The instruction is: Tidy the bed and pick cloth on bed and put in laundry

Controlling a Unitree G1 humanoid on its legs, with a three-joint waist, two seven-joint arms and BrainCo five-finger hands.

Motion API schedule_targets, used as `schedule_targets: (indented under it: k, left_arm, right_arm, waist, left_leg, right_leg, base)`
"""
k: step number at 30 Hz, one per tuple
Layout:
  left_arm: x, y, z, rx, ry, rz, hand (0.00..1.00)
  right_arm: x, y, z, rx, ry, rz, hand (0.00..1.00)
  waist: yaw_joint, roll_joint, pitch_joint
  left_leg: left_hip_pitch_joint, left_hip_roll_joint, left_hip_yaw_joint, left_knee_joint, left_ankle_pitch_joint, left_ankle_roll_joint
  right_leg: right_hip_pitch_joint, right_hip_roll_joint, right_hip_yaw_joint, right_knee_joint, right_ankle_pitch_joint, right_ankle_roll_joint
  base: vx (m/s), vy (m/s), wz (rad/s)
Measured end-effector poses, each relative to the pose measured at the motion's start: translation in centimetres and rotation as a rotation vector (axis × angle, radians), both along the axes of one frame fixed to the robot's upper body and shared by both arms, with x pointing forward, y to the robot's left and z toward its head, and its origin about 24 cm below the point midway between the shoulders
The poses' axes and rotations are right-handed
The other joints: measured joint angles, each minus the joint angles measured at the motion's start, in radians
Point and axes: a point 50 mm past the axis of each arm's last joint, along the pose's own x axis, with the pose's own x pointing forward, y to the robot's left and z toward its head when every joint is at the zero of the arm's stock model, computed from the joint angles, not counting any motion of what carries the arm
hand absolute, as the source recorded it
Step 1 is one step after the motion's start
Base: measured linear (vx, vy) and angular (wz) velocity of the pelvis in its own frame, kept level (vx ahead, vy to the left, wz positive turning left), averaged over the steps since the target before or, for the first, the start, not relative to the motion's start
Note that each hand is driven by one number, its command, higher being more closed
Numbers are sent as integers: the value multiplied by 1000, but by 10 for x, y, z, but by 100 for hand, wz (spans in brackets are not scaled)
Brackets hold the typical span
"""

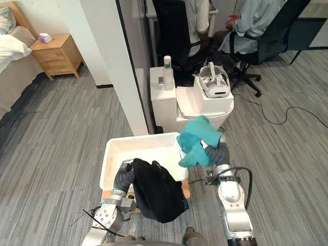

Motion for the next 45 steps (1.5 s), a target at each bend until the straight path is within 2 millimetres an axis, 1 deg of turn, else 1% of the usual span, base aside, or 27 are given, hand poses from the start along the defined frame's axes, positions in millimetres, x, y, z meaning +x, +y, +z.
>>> schedule_targets:
  k: [2,4,5,6,7,9,10,11,13,15,16,19,22,23,25,28,30,31,33,34,36,37,38,39,40,43,45]
  left_arm:
    - [1,1,1,7,-7,-2,100]
    - [1,2,1,11,-6,-4,100]
    - [1,2,2,10,-11,-4,100]
    - [1,2,4,8,-18,-2,100]
    - [1,2,5,8,-24,-3,100]
    - [2,0,10,1,-47,-12,100]
    - [2,-4,12,-16,-57,-25,100]
    - [2,-5,13,-20,-58,-29,100]
    - [1,-9,16,-47,-73,-41,100]
    - [1,-10,20,-62,-86,-41,100]
    - [1,-10,22,-67,-100,-40,100]
    - [1,-10,24,-87,-105,-40,100]
    - [1,-10,26,-113,-112,-39,100]
    - [0,-12,28,-129,-116,-44,100]
    - [-1,-15,29,-144,-117,-56,100]
    - [-2,-18,29,-158,-115,-73,100]
    - [-3,-19,28,-164,-115,-85,100]
    - [-3,-18,28,-165,-112,-85,100]
    - [-5,-17,27,-182,-106,-89,100]
    - [-5,-17,27,-189,-108,-94,100]
    - [-6,-19,28,-197,-110,-116,100]
    - [-7,-21,29,-213,-107,-136,100]
    - [-8,-21,29,-214,-108,-141,100]
    - [-8,-21,31,-219,-116,-155,100]
    - [-9,-22,34,-228,-134,-159,100]
    - [-9,-23,38,-237,-155,-164,100]
    - [-10,-24,43,-236,-171,-182,100]
  right_arm:
    - [2,2,15,-19,-66,20,100]
    - [6,4,28,-48,-112,42,100]
    - [11,7,38,-72,-149,63,100]
    - [17,13,49,-94,-189,98,100]
    - [20,16,54,-102,-208,118,100]
    - [31,32,70,-130,-254,198,100]
    - [39,39,75,-127,-262,237,100]
    - [40,41,76,-127,-262,243,100]
    - [48,51,78,-124,-253,297,100]
    - [53,59,78,-128,-239,330,100]
    - [58,68,77,-135,-225,353,100]
    - [65,74,76,-127,-209,362,100]
    - [73,87,76,-117,-196,386,100]
    - [74,92,76,-112,-194,391,100]
    - [76,97,70,-117,-172,394,100]
    - [83,98,48,-138,-81,376,100]
    - [87,95,23,-193,20,347,100]
    - [88,93,15,-206,54,337,100]
    - [94,87,-13,-263,179,294,100]
    - [96,86,-19,-277,204,282,100]
    - [101,80,-34,-322,283,251,100]
    - [105,76,-38,-360,312,227,100]
    - [105,75,-39,-363,316,224,100]
    - [107,74,-40,-380,325,216,100]
    - [107,72,-43,-404,332,204,0]
    - [106,69,-49,-430,347,189,0]
    - [98,66,-62,-478,375,183,0]
  waist:
    - [-4,-16,-4]
    - [-10,-31,-18]
    - [-14,-39,-23]
    - [-15,-40,-24]
    - [-14,-41,-25]
    - [-10,-46,-39]
    - [1,-47,-50]
    - [3,-46,-52]
    - [8,-49,-59]
    - [9,-49,-60]
    - [9,-54,-62]
    - [12,-57,-64]
    - [24,-59,-65]
    - [29,-59,-65]
    - [34,-59,-65]
    - [30,-57,-66]
    - [29,-57,-66]
    - [32,-56,-66]
    - [38,-53,-64]
    - [38,-49,-60]
    - [38,-31,-48]
    - [40,-14,-35]
    - [42,-11,-33]
    - [43,3,-24]
    - [41,15,-17]
    - [37,24,-12]
    - [37,23,-11]
  left_leg:
    - [4,-25,-3,-35,4,-3]
    - [26,-57,-2,-109,42,4]
    - [40,-75,-3,-155,69,8]
    - [50,-82,-4,-180,91,8]
    - [52,-83,-5,-187,95,8]
    - [59,-89,-4,-219,118,15]
    - [66,-92,-3,-243,136,21]
    - [68,-93,-3,-249,140,22]
    - [79,-100,-14,-278,162,29]
    - [85,-106,-19,-294,174,34]
    - [85,-118,-28,-309,185,38]
    - [72,-131,-39,-316,182,36]
    - [60,-143,-42,-317,180,43]
    - [56,-147,-43,-317,183,43]
    - [50,-150,-50,-318,195,37]
    - [32,-139,-80,-318,225,30]
    - [8,-135,-99,-318,247,28]
    - [5,-135,-100,-318,249,29]
    - [-22,-135,-108,-318,262,33]
    - [-31,-136,-111,-318,265,33]
    - [-67,-138,-123,-318,270,31]
    - [-84,-138,-126,-318,276,35]
    - [-87,-138,-126,-318,276,35]
    - [-95,-136,-126,-318,278,35]
    - [-104,-133,-124,-318,280,33]
    - [-118,-126,-123,-318,284,28]
    - [-122,-115,-114,-318,293,21]
  right_leg:
    - [0,-18,-7,-13,4,5]
    - [3,-39,-20,-24,13,14]
    - [2,-50,-31,-25,16,18]
    - [2,-53,-33,-26,30,22]
    - [2,-52,-33,-28,37,25]
    - [2,-50,-33,-49,68,32]
    - [2,-48,-33,-64,92,35]
    - [2,-47,-34,-66,96,35]
    - [2,-48,-46,-75,124,41]
    - [2,-49,-58,-75,136,39]
    - [2,-60,-60,-76,137,40]
    - [2,-67,-63,-81,137,40]
    - [0,-77,-86,-93,129,38]
    - [-1,-82,-95,-94,116,34]
    - [-2,-86,-113,-94,94,33]
    - [-12,-82,-145,-93,92,26]
    - [-21,-81,-168,-94,95,22]
    - [-23,-81,-168,-93,96,21]
    - [-52,-80,-168,-90,106,12]
    - [-58,-80,-169,-90,110,12]
    - [-87,-80,-171,-92,125,10]
    - [-100,-81,-175,-95,132,2]
    - [-104,-81,-175,-95,133,1]
    - [-109,-81,-176,-99,134,-3]
    - [-110,-80,-181,-111,133,-3]
    - [-118,-74,-189,-119,134,-3]
    - [-117,-65,-189,-127,134,-3]
  base:
    - [-85,75,17]
    - [-43,63,26]
    - [-18,65,20]
    - [-25,78,16]
    - [-23,66,6]
    - [-24,50,-1]
    - [-25,41,-2]
    - [-31,42,2]
    - [-36,42,12]
    - [-65,59,15]
    - [-78,65,15]
    - [-96,43,14]
    - [-101,9,2]
    - [-58,-38,4]
    - [-44,-54,12]
    - [5,-56,28]
    - [-25,-32,27]
    - [-34,-12,14]
    - [-61,3,4]
    - [-86,14,12]
    - [-113,32,13]
    - [-117,40,9]
    - [-115,35,7]
    - [-116,11,6]
    - [-89,3,7]
    - [-49,-29,8]
    - [-7,-41,0]
